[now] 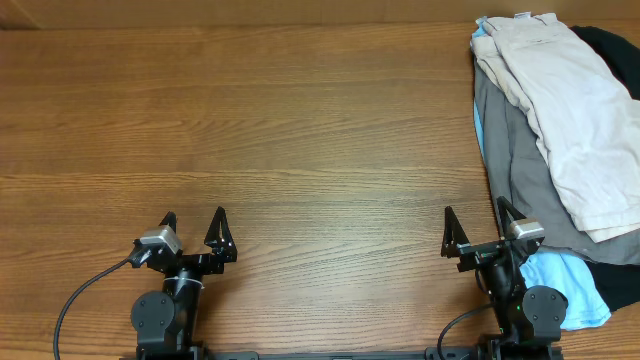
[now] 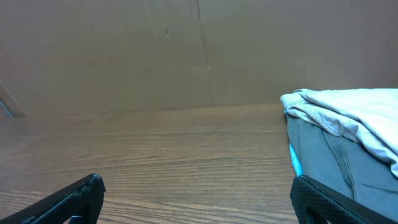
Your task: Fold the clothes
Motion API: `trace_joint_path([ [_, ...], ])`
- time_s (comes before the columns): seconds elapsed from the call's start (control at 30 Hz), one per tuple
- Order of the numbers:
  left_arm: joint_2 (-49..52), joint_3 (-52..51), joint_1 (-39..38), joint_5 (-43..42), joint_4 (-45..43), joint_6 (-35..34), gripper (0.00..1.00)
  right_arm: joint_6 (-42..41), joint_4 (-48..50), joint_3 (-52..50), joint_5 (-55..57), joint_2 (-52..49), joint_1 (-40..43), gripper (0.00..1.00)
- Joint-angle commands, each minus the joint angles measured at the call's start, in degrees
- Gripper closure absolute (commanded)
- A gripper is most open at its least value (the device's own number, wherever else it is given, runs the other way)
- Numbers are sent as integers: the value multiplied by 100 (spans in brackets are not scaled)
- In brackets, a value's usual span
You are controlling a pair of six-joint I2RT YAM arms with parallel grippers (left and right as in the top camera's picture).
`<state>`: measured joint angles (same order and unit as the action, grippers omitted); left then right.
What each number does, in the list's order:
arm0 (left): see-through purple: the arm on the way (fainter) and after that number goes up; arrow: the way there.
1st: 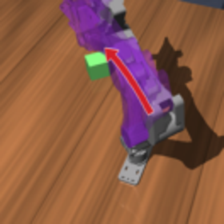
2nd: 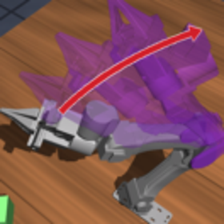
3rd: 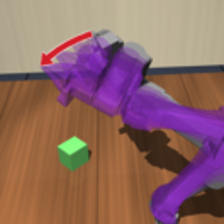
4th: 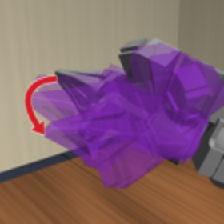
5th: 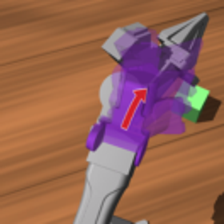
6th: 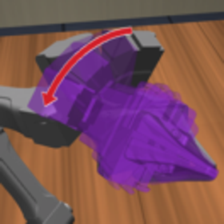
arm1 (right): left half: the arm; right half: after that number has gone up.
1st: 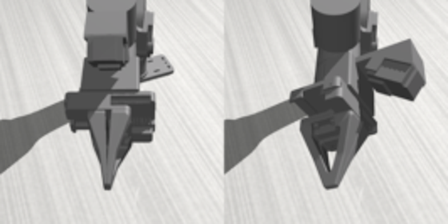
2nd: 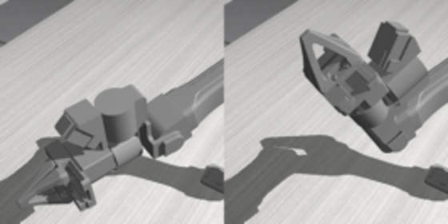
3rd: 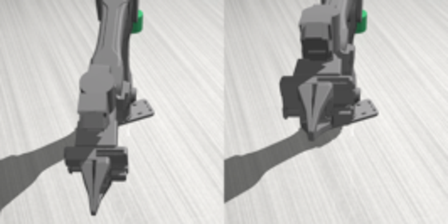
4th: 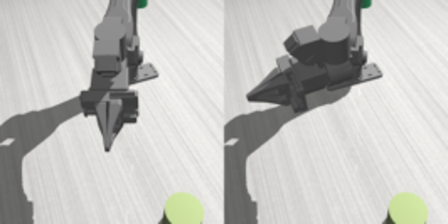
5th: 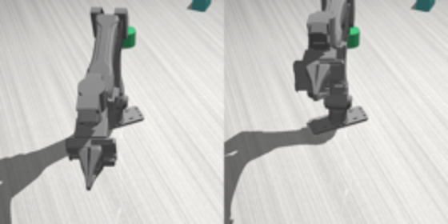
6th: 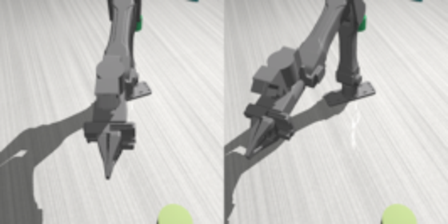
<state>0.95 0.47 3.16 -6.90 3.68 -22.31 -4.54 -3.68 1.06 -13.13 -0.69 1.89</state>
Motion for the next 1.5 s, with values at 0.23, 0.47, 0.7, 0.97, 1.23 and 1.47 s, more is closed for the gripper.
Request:
trace_joint_path([
  [0.23,-63,-20,68,-13,13,90,0,-44,35,-61,22,52,11,0],
  [0.47,-63,-20,68,-13,13,87,0,-44,35,-61,22,52,11,0],
  [0.7,-63,-20,68,-13,13,90,0,-44,35,-61,22,52,11,0],
  [0.97,-63,-20,68,-13,13,87,0,-44,35,-61,22,52,11,0],
  [1.23,-63,-20,68,-13,15,90,0,-44,35,-61,22,52,11,0],
  [1.47,-63,-20,68,284,39,411,0,-44,35,-61,22,52,11,0],
])
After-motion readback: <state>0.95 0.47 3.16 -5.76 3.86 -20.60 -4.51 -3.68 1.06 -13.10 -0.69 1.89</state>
